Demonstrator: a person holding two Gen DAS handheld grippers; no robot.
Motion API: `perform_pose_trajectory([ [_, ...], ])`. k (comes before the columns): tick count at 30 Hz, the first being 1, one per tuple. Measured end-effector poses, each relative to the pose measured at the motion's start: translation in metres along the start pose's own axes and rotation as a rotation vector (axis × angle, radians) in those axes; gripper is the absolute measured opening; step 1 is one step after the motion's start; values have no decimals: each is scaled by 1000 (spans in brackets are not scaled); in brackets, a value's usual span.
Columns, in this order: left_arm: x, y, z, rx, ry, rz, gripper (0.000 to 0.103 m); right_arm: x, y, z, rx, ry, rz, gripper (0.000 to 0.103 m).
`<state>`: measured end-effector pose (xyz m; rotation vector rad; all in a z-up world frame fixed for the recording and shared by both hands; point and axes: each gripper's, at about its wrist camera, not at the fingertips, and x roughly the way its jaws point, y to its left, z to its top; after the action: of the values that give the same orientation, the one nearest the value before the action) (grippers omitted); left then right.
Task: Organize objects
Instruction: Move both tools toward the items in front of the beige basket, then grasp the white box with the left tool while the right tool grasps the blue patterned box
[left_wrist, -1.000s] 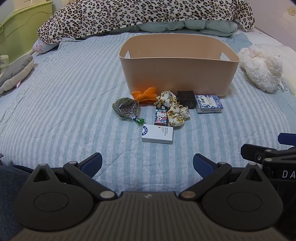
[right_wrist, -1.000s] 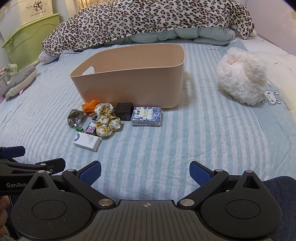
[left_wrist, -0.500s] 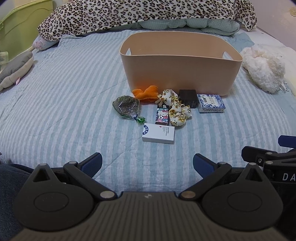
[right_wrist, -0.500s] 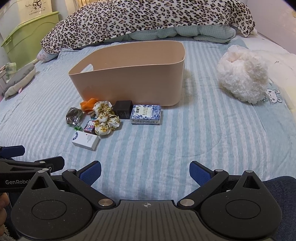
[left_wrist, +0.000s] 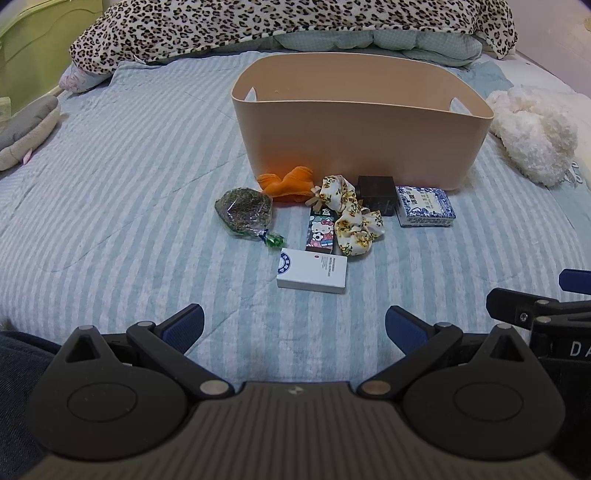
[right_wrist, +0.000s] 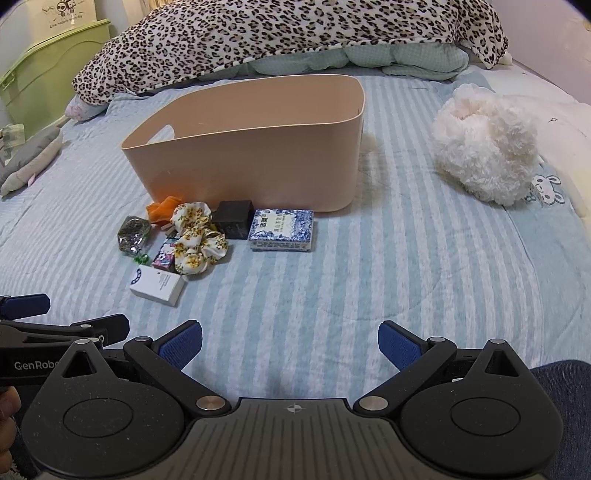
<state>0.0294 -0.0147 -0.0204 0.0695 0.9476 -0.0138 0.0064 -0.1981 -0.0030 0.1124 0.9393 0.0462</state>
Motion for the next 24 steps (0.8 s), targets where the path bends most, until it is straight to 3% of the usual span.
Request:
perform_pose_trajectory([
  [14, 47, 8, 17, -30, 55, -7, 103, 31, -2, 27, -32, -7, -33, 103],
  [24, 85, 6, 23, -28, 101, -62, 103, 71, 1, 42, -58, 17, -50, 103],
])
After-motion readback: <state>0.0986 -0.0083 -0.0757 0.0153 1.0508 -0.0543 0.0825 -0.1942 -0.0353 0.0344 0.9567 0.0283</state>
